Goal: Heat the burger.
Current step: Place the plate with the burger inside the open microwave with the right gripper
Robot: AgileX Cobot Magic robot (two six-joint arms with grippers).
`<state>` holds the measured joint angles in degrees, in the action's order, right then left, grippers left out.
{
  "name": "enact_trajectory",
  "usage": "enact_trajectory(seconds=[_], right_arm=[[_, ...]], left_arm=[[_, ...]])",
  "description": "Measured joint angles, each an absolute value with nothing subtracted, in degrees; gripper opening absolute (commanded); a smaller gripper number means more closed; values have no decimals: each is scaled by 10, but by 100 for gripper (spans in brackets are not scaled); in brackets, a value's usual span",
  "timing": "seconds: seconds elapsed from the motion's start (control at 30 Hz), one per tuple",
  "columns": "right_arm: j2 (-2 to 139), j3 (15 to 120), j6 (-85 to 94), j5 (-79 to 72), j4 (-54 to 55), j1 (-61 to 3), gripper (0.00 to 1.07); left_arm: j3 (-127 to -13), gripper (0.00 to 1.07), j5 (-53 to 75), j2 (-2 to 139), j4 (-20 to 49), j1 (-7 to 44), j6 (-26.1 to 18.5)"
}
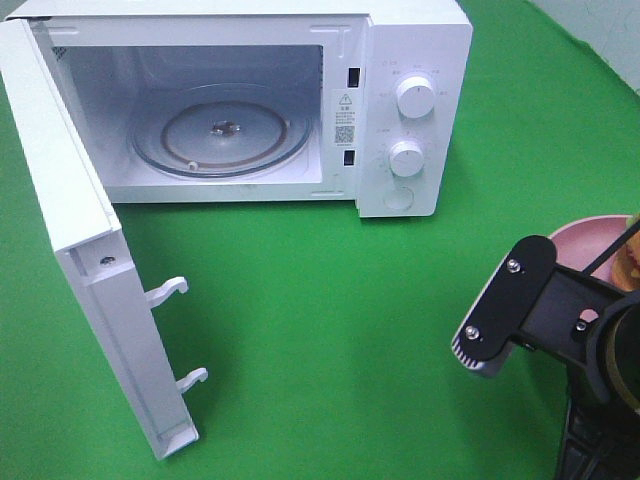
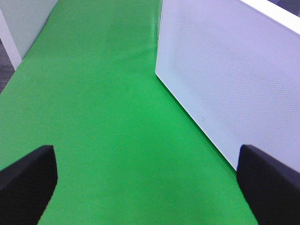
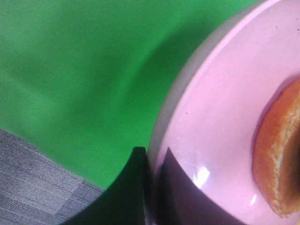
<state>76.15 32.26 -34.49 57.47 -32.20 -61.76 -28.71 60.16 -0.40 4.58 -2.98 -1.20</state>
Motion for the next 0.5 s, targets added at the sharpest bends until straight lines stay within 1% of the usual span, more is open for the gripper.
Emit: enact_trajectory(seconds=[0.03, 0.2, 0.3, 0.37, 0.5], right_arm=[[761, 323, -345, 575, -322, -634, 0], [761, 323, -345, 575, -324, -663, 0], [761, 323, -345, 574, -325, -669, 0], [761, 323, -344, 569, -333, -694, 0], [761, 323, -333, 560, -338, -713, 0]], left_arm=[[-287, 96, 602, -4, 46, -30, -12], [-287, 96, 602, -4, 46, -30, -12], [-287, 96, 602, -4, 46, -30, -12], [-287, 96, 602, -4, 46, -30, -12], [-287, 96, 602, -4, 46, -30, -12]])
